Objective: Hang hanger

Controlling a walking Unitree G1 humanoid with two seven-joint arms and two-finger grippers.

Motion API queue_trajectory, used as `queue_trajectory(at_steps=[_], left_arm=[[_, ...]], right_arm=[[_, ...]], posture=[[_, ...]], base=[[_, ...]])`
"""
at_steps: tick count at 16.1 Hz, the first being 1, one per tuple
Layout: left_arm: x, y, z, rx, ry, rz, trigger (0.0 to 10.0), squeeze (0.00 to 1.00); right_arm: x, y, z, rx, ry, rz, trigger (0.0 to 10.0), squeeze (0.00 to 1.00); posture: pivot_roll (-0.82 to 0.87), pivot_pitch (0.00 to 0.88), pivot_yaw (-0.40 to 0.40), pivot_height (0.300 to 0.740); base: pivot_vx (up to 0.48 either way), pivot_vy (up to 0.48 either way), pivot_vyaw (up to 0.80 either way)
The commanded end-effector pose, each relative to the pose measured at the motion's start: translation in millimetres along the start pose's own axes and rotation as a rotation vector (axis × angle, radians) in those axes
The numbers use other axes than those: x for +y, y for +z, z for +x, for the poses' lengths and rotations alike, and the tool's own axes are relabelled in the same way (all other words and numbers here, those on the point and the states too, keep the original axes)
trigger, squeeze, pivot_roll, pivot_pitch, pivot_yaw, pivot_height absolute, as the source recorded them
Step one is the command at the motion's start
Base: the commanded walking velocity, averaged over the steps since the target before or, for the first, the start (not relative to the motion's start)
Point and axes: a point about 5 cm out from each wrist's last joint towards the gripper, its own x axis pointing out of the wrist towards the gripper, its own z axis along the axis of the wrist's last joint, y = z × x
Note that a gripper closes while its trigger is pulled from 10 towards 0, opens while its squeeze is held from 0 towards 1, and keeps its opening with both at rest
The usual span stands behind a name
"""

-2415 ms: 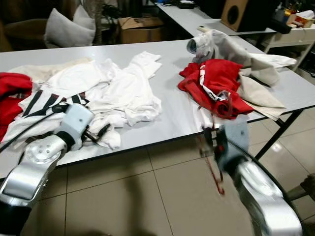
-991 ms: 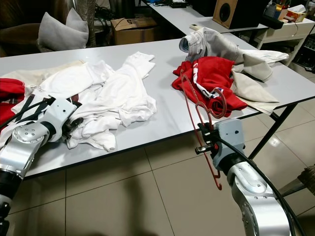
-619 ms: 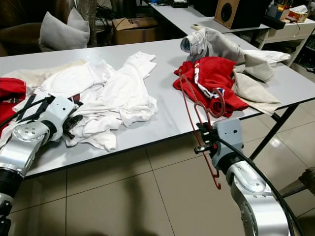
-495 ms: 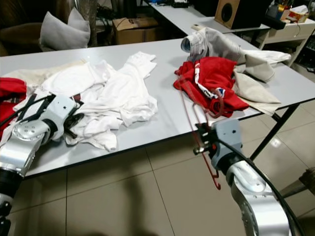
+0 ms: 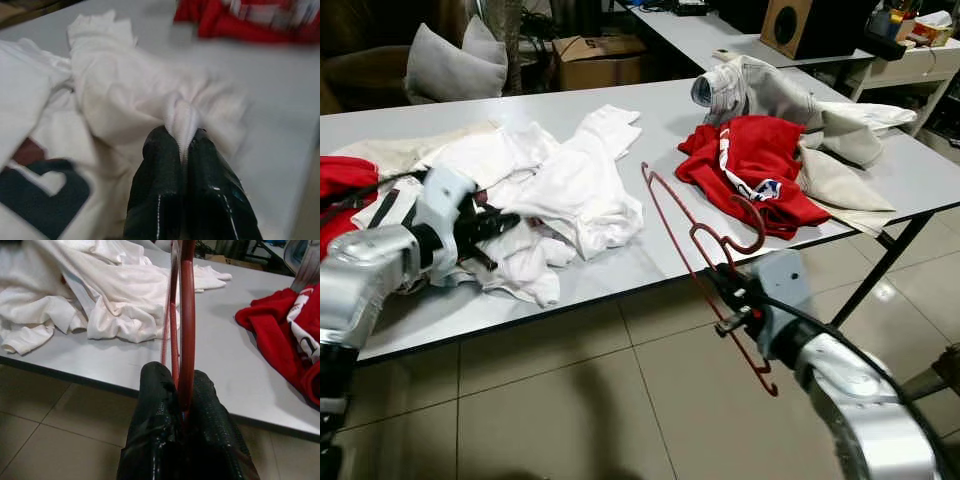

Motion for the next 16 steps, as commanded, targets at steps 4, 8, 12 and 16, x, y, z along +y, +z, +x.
queue_trajectory(at_steps=[4,8,12,16], left_arm=[[3.9,-4,2.8,0.033,0.094,-0.037,0.0,0.0],[15.8,-9,1.3,0.062,0.275,0.205,10.0,1.0],[12.4,-4,-7.7,0.027,0.235,0.421,10.0,1.0],[-0.5,-18,-11.4,0.076,0.118,0.461,10.0,0.0]], right_arm=[[3.0,4,-1.4,-0.034,0.019,-0.006,10.0,0.0],[7.0,3,-0.9,-0.032,0.039,-0.004,10.0,0.0],[9.6,3,1.0,-0.031,0.054,-0.004,10.0,0.0],[11.3,3,3.5,-0.031,0.069,-0.011,10.0,0.0]], posture=[[-0.19,0.0,0.031,0.74],[-0.19,0.0,0.028,0.74],[-0.19,0.0,0.023,0.74],[-0.18,0.0,0.013,0.74]], base=[[0.0,0.0,0.0],[0.0,0.0,0.0],[0.0,0.0,0.0],[0.0,0.0,0.0]])
